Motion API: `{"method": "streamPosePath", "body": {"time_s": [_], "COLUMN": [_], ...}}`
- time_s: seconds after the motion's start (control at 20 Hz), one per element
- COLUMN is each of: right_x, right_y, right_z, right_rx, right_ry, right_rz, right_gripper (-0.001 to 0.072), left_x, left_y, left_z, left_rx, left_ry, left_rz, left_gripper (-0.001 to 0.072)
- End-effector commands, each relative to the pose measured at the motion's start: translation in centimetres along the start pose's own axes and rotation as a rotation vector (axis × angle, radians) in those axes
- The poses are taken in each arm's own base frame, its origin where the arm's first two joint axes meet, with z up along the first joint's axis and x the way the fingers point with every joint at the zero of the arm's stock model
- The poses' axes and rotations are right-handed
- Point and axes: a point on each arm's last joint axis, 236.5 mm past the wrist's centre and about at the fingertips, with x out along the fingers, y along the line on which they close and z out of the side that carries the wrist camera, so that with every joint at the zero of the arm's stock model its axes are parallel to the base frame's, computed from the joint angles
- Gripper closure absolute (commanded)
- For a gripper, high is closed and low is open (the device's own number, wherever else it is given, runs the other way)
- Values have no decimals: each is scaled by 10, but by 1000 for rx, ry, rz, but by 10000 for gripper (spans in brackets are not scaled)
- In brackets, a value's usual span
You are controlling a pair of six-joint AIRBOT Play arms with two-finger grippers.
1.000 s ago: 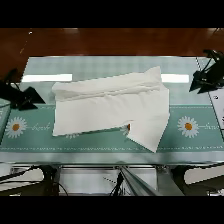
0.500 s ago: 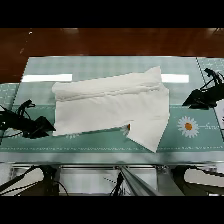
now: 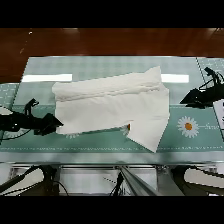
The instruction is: Fold the shirts.
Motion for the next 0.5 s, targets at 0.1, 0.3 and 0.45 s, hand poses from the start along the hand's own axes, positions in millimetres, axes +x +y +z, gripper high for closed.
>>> {"method": "streamPosePath", "body": {"time_s": [0.1, 0.3, 0.45], "right_x": [0, 11, 33], "right_y": [2, -26, -30], "right_z": [-6, -45, -92], "right_rx": [-1, 67, 167], "right_ry": [26, 113, 172], "right_rz": [12, -31, 23], "right_gripper": [233, 233, 233], "left_x": [32, 26, 24], "left_y": [2, 4, 4], "left_z": [-4, -8, -6], "left_rx": [-41, -44, -32], "left_ry": [30, 43, 34], "left_rz": [47, 31, 28], "left_gripper": [679, 680, 680]}}
